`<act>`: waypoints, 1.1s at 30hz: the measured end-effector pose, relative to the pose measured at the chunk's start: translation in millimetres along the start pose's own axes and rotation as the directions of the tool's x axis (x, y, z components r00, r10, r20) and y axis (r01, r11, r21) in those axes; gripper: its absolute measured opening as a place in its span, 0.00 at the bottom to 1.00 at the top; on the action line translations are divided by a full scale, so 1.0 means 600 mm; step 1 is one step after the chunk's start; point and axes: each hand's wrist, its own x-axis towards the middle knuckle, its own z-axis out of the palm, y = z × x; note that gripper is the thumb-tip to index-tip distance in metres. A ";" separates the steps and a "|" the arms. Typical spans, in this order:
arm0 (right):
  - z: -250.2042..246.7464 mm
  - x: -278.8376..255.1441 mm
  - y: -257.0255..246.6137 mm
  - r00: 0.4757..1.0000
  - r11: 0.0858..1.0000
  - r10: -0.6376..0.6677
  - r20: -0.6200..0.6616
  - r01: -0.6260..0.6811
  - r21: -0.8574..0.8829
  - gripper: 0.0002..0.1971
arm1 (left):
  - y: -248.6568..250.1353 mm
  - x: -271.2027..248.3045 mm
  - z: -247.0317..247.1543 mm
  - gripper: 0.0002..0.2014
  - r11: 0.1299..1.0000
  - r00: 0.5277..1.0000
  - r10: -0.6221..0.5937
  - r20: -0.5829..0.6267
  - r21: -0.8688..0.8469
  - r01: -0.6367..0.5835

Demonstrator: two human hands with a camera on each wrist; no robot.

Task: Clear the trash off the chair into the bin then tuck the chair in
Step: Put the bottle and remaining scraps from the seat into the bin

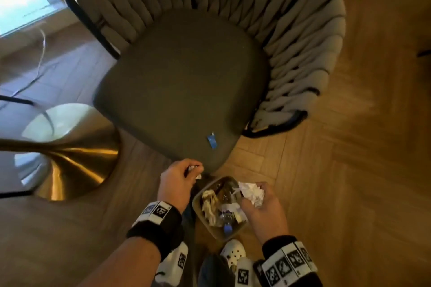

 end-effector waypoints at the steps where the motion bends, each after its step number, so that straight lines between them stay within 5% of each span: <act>1: 0.000 -0.008 0.027 1.000 1.000 -0.004 -0.002 0.004 -0.004 0.15 | -0.009 -0.019 0.024 0.03 1.000 1.000 0.014 0.018 -0.008 -0.014; 6: 0.037 0.016 0.171 0.999 0.998 0.032 0.002 -0.032 -0.053 0.20 | -0.086 -0.085 0.144 0.05 0.996 0.989 -0.021 0.147 0.090 0.008; 10: 0.106 0.100 0.252 0.999 0.989 0.039 0.021 -0.036 -0.145 0.28 | -0.170 -0.087 0.209 0.09 0.974 0.988 -0.092 0.127 0.219 0.063; 16: 0.191 0.234 0.296 0.998 0.942 -0.048 -0.038 0.033 -0.333 0.42 | -0.280 -0.035 0.266 0.10 0.968 0.991 -0.135 0.019 0.218 0.128; 19: 0.208 0.276 0.312 0.999 0.905 0.012 0.037 0.005 -0.426 0.46 | -0.310 -0.014 0.288 0.21 0.959 0.976 -0.177 0.129 0.247 0.141; 24: 0.186 0.262 0.317 0.997 0.905 -0.079 -0.002 0.071 -0.419 0.31 | -0.312 -0.009 0.280 0.33 0.925 0.950 -0.180 0.253 0.373 0.076; 33: 0.093 0.133 0.143 0.976 0.953 -0.214 0.032 0.216 -0.211 0.07 | -0.229 -0.122 0.111 0.09 0.940 0.969 -0.114 0.221 0.339 0.033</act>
